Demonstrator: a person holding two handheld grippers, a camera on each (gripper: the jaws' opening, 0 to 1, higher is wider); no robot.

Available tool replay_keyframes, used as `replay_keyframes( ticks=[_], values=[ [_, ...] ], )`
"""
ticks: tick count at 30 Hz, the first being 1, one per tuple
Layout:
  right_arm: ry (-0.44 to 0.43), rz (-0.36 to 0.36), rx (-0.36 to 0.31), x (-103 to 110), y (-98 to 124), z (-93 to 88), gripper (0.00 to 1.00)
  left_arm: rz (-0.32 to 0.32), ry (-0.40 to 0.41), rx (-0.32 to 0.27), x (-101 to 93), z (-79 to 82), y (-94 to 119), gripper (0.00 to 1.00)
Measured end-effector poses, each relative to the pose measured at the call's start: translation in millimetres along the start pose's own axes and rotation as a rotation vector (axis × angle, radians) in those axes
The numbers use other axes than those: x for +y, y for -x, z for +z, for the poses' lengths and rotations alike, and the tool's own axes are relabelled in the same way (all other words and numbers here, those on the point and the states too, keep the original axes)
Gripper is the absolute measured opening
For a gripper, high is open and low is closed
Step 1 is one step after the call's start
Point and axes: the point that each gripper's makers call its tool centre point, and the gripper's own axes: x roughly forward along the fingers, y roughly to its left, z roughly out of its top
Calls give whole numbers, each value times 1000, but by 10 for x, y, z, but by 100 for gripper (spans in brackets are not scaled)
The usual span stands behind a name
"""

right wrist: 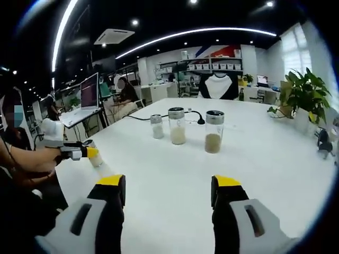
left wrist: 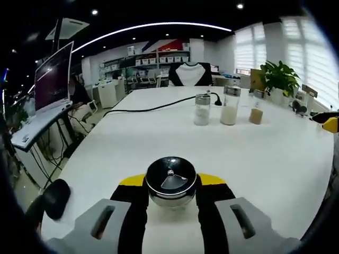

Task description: Rotate the seasoning bottle until the label or dispensing opening points toward the visible target arrow and the bottle remains upright within the marked orientation range

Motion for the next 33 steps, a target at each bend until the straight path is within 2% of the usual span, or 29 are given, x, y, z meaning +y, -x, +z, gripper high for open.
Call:
replay_keyframes(
  ticks=[9, 11, 17, 20, 23, 29, 31, 33],
  values=[
    [0, 9, 12, 53, -44, 1, 65, -31, -26, -11, -6, 9, -22, 37],
    [4, -23, 32, 7, -40, -20, 62, -29, -26, -16, -13, 7, -24, 37],
    [-10, -5, 32, 14, -56, -16, 63, -28, -36, -15, 7, -7, -57, 37],
    [-9, -1, 33, 21, -65, -10, 63, -30, -53, -21, -12, 31, -46, 39],
    [-13, 3, 31, 31, -79, -3, 63, -28, -56, -20, -10, 54, -43, 45],
    [-11, 13, 29, 59, -104, 19, 63, -29, -61, -43, -27, 157, 11, 47],
    [-13, 16, 30, 62, -116, 24, 63, -30, -110, -43, -45, 180, 25, 49],
    [-13, 21, 31, 69, -134, 30, 63, -34, -120, -49, -73, 209, 55, 49]
  ],
)
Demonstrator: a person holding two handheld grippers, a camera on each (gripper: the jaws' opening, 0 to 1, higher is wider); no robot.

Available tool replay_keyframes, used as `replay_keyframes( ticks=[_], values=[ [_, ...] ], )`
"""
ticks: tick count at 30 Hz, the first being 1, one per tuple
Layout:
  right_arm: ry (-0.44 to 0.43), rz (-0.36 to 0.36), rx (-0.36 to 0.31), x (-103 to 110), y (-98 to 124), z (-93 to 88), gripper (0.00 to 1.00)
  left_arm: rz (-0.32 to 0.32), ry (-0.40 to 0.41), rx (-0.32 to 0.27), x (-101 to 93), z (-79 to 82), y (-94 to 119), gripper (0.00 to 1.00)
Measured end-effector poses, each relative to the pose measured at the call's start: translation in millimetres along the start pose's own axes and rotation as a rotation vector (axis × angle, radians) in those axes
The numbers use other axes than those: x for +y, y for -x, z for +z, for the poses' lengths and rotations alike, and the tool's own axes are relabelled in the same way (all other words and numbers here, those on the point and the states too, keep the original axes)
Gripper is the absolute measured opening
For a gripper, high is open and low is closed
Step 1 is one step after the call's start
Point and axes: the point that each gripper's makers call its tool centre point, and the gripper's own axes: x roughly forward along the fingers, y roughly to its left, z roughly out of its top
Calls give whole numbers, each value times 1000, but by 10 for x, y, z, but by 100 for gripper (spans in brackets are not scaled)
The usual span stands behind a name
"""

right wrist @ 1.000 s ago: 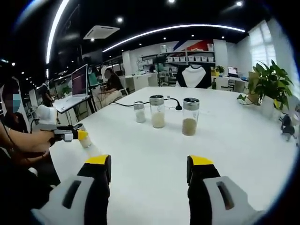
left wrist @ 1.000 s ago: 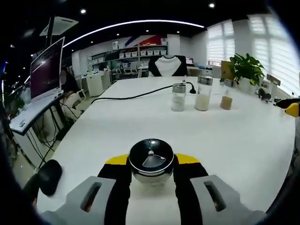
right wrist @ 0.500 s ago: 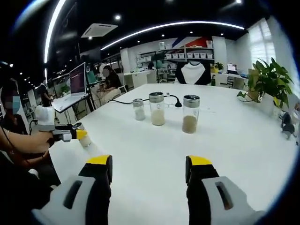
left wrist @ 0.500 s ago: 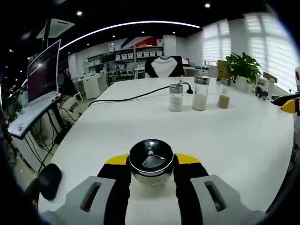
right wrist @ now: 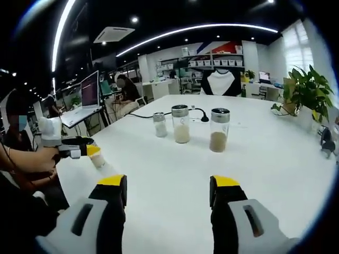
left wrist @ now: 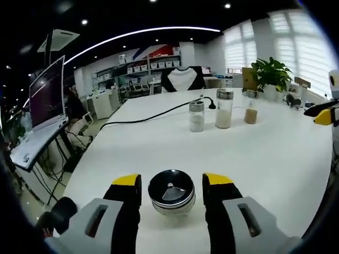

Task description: Rotate the seasoning bottle until the label or dispensing opening points toward the visible target arrow and the bottle remains upright within the marked orientation range

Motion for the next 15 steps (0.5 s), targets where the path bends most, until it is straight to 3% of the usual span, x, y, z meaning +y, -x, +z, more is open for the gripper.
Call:
replay_keyframes(
  ticks=[3, 5, 11, 13, 15],
  values=[
    [3, 6, -4, 12, -22, 27, 63, -4, -3, -8, -14, 43, 22, 54],
    [4, 10, -9, 18, -32, 42, 63, 53, -20, 23, 72, 33, 72, 51],
    [21, 14, -15, -3, -27, 41, 61, 45, 2, -20, 89, 183, 144, 52],
    [16, 12, -16, -24, -17, 33, 61, 35, 37, -45, 91, 242, 157, 55],
    [12, 8, -16, -46, -8, 26, 61, 20, 96, -110, 73, 369, 186, 59]
  ],
)
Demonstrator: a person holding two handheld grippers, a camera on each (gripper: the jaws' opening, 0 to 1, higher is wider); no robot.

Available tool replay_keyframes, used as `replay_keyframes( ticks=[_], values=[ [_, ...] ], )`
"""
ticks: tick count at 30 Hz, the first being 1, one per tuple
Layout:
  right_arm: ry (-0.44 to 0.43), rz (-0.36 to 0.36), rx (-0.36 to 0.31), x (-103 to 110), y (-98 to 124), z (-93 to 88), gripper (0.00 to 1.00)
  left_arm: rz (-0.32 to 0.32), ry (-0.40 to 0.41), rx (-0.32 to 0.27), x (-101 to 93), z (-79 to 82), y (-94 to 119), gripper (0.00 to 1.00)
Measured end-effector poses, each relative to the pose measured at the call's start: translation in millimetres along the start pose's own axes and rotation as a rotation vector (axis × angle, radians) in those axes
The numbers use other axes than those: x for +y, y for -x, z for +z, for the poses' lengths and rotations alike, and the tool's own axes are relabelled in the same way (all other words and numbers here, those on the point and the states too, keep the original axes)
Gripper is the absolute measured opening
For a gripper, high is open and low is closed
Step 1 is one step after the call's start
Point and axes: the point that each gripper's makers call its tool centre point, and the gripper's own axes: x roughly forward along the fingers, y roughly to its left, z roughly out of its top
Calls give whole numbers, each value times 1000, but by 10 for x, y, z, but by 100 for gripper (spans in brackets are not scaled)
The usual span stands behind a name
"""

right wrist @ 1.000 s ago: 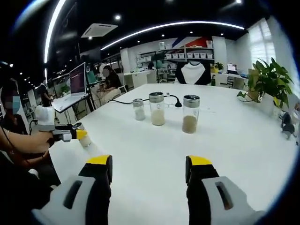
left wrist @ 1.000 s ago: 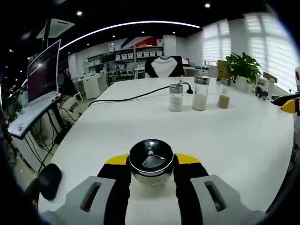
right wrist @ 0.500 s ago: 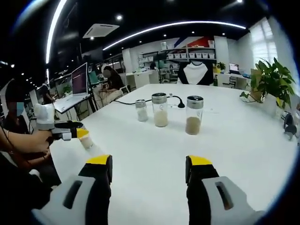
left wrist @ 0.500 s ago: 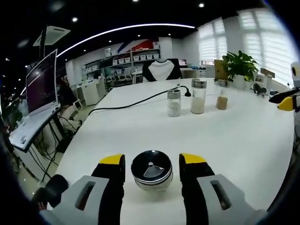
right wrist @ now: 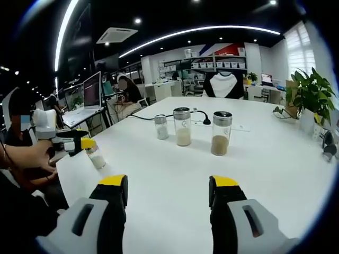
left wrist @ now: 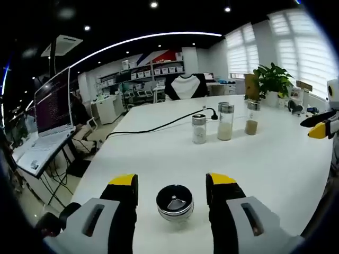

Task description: Rotate the seasoning bottle until the label or dispensing opening points toward the visible target arrow and the bottle remains upright within the marked orientation range

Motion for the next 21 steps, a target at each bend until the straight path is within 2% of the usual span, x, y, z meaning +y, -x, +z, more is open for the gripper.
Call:
replay_keyframes(
  ticks=[5, 7, 9, 11, 18, 21],
  values=[
    [-3, 5, 4, -10, 11, -22, 61, -18, 11, 39, -42, -8, 32, 70],
    [-6, 9, 5, -12, 18, -27, 61, -25, 64, 53, -69, -20, 50, 71],
    [-6, 10, 3, -18, 22, -29, 61, -33, 55, 64, -90, -31, 67, 73],
    [-8, 15, 4, -18, 22, -34, 61, -34, 56, 62, -113, -26, 91, 80],
    [0, 35, 11, 3, 3, -54, 61, -52, 53, 54, -180, 11, 160, 94],
    [1, 45, 16, 17, -19, -59, 61, -77, 75, 54, -222, 16, 198, 95]
  ],
)
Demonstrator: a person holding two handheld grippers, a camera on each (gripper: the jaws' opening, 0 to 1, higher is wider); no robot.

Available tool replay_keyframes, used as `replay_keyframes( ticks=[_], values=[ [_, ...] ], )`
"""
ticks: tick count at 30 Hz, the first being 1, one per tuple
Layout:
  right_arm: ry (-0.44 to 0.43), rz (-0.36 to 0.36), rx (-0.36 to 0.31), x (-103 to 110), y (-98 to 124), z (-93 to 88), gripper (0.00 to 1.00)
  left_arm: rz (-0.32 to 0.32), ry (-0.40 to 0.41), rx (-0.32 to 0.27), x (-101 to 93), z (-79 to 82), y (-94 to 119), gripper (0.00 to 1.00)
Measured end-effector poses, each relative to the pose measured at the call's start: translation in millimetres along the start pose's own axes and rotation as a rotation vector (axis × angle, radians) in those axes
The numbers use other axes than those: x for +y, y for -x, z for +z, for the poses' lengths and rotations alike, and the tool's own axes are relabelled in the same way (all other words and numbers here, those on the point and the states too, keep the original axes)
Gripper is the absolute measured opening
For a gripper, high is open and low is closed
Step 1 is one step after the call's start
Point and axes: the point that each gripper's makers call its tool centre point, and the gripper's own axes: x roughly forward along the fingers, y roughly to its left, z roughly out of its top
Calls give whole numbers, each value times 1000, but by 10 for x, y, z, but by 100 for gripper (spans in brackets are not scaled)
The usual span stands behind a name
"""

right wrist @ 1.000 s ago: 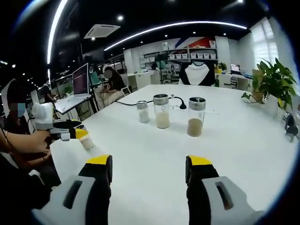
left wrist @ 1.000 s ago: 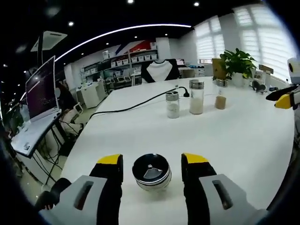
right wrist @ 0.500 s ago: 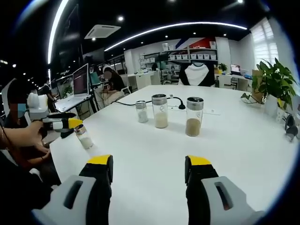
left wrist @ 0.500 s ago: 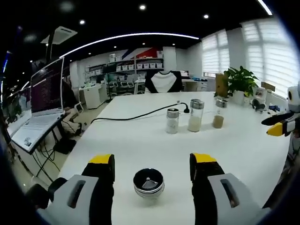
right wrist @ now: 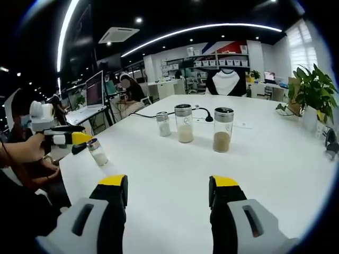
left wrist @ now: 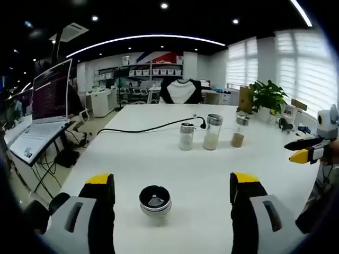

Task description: Rotate the seasoning bottle until the label or dispensing opening points toward the visible target arrow and the bottle remains upright within the marked orientation range

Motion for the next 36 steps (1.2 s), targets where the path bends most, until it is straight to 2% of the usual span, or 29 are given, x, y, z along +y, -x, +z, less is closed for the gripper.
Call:
replay_keyframes(
  ticks=[5, 7, 8, 12, 19, 24, 29, 36],
  values=[
    [9, 14, 1, 25, -22, 21, 61, -14, -1, 2, -29, -1, 38, 100],
    [12, 18, 3, 33, -30, 27, 61, -17, -3, 1, -34, 0, 50, 100],
    [20, 28, 4, 48, -48, 41, 61, -32, 37, -11, -43, -4, 67, 100],
    [23, 34, 0, 62, -54, 66, 61, -23, 10, 0, -37, -29, 89, 100],
    [38, 62, 7, 89, -137, 91, 60, -21, 30, -7, -7, 10, 170, 99],
    [35, 79, 25, 104, -228, 81, 58, -45, 27, 18, -42, -81, 190, 96],
    [65, 123, -11, 193, -325, 224, 58, -50, 18, 36, -78, -149, 233, 95],
    [105, 160, -10, 266, -537, 399, 58, -54, 16, 40, -70, -164, 260, 93]
  ],
)
